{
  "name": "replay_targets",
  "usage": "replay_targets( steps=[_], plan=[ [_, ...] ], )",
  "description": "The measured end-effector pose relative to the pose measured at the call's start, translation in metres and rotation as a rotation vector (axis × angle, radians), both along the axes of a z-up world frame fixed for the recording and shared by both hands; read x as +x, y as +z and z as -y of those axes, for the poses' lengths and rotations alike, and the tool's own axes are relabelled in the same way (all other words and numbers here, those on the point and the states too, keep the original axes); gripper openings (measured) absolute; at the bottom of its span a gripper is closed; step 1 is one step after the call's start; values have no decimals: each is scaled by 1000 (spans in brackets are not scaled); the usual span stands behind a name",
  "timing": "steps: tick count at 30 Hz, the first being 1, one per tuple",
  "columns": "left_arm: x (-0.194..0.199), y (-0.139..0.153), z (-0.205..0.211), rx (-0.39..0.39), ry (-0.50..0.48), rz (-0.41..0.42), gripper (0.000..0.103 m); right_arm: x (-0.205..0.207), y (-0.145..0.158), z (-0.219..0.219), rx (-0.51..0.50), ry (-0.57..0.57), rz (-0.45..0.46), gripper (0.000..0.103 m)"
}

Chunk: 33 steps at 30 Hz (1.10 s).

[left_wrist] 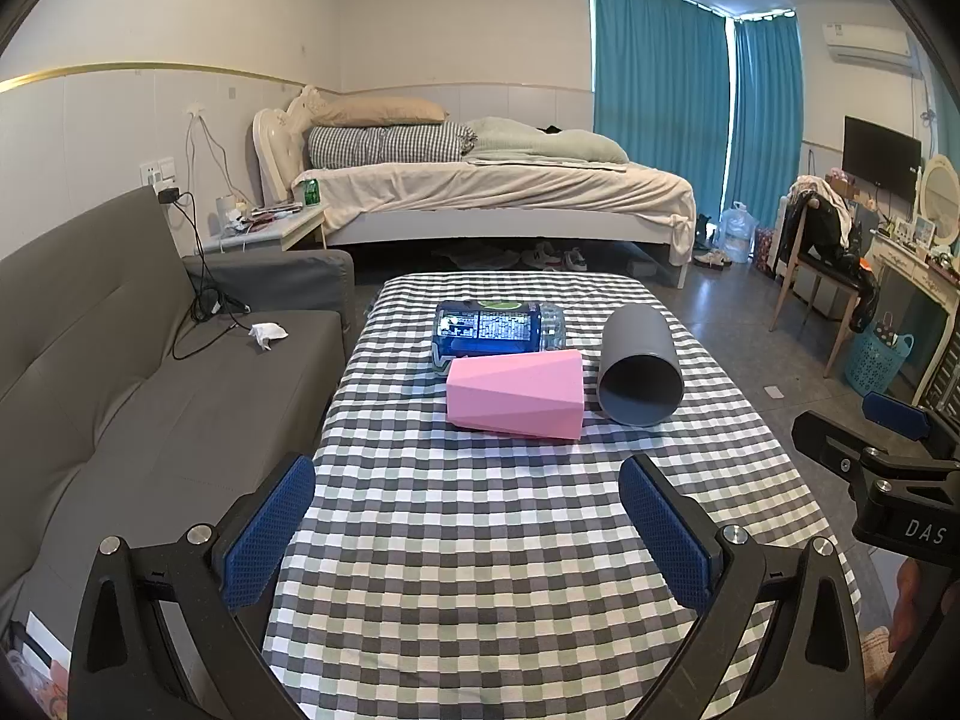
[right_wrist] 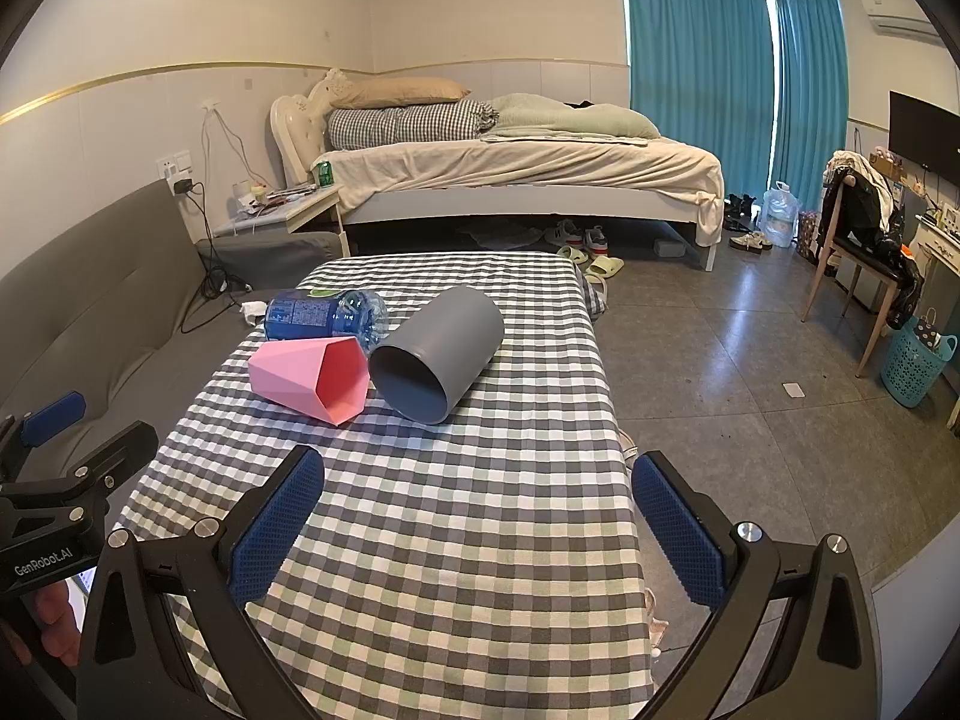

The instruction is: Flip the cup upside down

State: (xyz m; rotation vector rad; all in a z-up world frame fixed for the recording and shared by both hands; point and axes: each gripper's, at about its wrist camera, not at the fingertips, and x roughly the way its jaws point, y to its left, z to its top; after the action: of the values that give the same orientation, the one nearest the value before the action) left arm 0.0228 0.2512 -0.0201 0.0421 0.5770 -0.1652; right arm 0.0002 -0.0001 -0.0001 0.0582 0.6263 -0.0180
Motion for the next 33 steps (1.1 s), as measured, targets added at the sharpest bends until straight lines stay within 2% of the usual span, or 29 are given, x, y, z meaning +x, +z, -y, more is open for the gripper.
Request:
replay_targets(
  steps=[33],
  plan=[
    [1, 1, -1, -2, -3, -3, 103, -1, 1, -1, -4, -1, -5, 103]
  ],
)
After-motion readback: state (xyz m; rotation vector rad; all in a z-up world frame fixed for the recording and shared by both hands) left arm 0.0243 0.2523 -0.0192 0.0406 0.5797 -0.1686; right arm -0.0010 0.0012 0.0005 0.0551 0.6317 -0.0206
